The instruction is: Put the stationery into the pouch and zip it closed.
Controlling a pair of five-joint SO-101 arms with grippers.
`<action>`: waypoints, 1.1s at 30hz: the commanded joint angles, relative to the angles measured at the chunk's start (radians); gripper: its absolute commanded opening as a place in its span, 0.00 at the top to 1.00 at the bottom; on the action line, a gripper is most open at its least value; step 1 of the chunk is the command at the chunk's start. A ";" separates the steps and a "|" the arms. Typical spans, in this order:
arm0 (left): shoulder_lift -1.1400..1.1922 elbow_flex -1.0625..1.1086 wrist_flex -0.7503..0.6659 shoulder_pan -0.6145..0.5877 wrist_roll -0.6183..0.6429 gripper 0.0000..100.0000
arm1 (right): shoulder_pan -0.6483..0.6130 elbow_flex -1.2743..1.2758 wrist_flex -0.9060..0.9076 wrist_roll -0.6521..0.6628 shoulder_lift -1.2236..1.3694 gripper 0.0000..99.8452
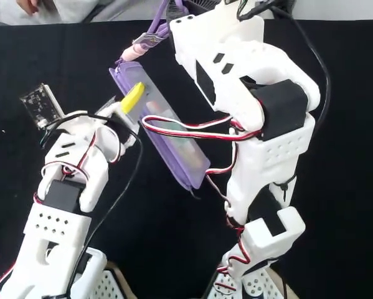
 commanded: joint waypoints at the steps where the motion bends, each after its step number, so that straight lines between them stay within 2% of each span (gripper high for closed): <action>1: 0.112 -0.039 -0.057 -0.028 -0.008 0.78 | 0.015 -0.051 0.003 -0.003 -0.012 0.99; 6: 0.313 -0.196 0.021 -0.030 -0.012 0.78 | 0.017 -0.053 0.003 -0.003 -0.013 0.99; 11: 0.385 -0.320 0.074 -0.027 -0.011 0.79 | 0.026 -0.054 0.003 -0.003 -0.013 0.99; 14: 0.394 -0.358 0.072 -0.028 -0.011 0.86 | 0.028 -0.051 0.005 -0.003 -0.016 0.99; 17: 0.397 -0.378 0.071 -0.028 -0.017 0.91 | 0.028 -0.053 0.005 -0.003 -0.015 0.99; 22: 0.411 -0.360 0.043 -0.027 -0.017 0.91 | 0.028 -0.053 0.005 -0.003 -0.016 0.99; 30: 0.575 -0.392 0.014 -0.027 -0.017 0.92 | 0.044 -0.054 0.005 -0.003 -0.018 0.99; 33: 0.588 -0.403 0.015 -0.027 -0.011 0.88 | 0.052 -0.054 0.005 -0.003 -0.018 0.99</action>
